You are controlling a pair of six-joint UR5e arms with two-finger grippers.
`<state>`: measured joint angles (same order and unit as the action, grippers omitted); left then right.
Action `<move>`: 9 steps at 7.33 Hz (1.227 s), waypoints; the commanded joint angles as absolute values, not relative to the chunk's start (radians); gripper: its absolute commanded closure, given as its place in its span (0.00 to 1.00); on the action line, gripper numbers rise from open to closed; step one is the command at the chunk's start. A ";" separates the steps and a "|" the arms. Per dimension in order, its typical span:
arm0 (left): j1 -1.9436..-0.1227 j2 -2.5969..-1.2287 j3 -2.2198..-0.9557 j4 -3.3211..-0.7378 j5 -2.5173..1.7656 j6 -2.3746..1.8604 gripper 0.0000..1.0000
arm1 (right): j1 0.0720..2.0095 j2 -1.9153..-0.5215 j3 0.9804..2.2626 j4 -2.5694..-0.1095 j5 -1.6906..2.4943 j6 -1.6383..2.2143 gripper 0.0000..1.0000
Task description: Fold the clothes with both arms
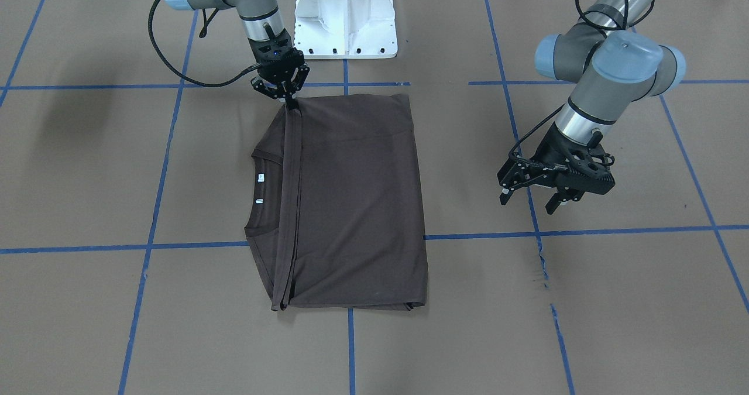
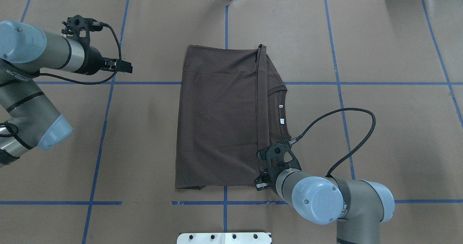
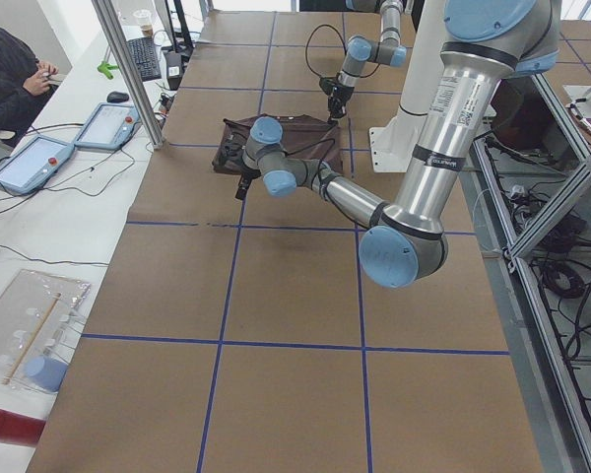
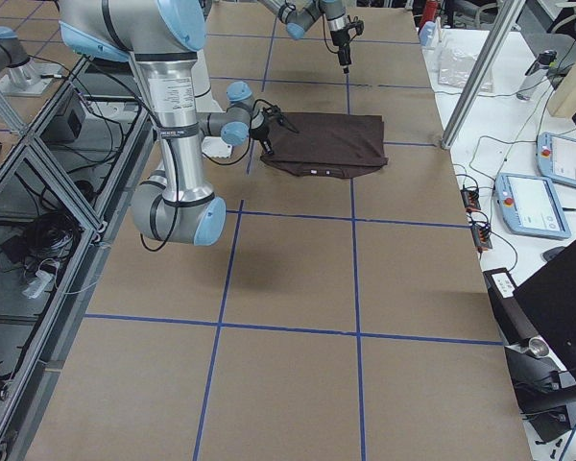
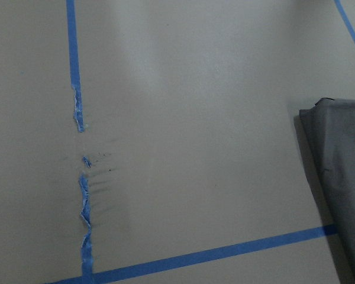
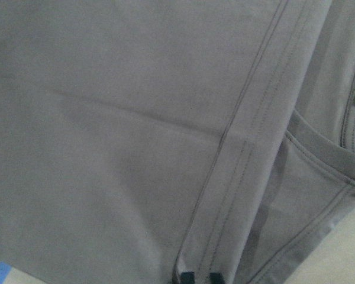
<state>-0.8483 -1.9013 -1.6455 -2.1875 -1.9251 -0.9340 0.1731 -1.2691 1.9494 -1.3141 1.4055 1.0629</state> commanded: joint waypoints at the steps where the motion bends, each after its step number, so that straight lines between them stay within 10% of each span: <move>1: -0.848 -1.904 -1.644 -2.187 -1.925 -0.934 0.00 | 0.173 -1.326 1.995 -1.315 1.402 1.199 1.00; 6: -0.841 -1.908 -1.640 -2.187 -1.925 -0.934 0.00 | 0.081 -1.387 2.017 -1.312 1.295 1.486 0.97; 7: -0.839 -1.908 -1.640 -2.187 -1.927 -0.934 0.00 | 0.078 -1.387 2.017 -1.312 1.278 1.485 0.01; 9: -0.838 -1.910 -1.655 -2.187 -1.930 -0.943 0.00 | 0.083 -1.379 2.035 -1.254 1.290 1.471 0.00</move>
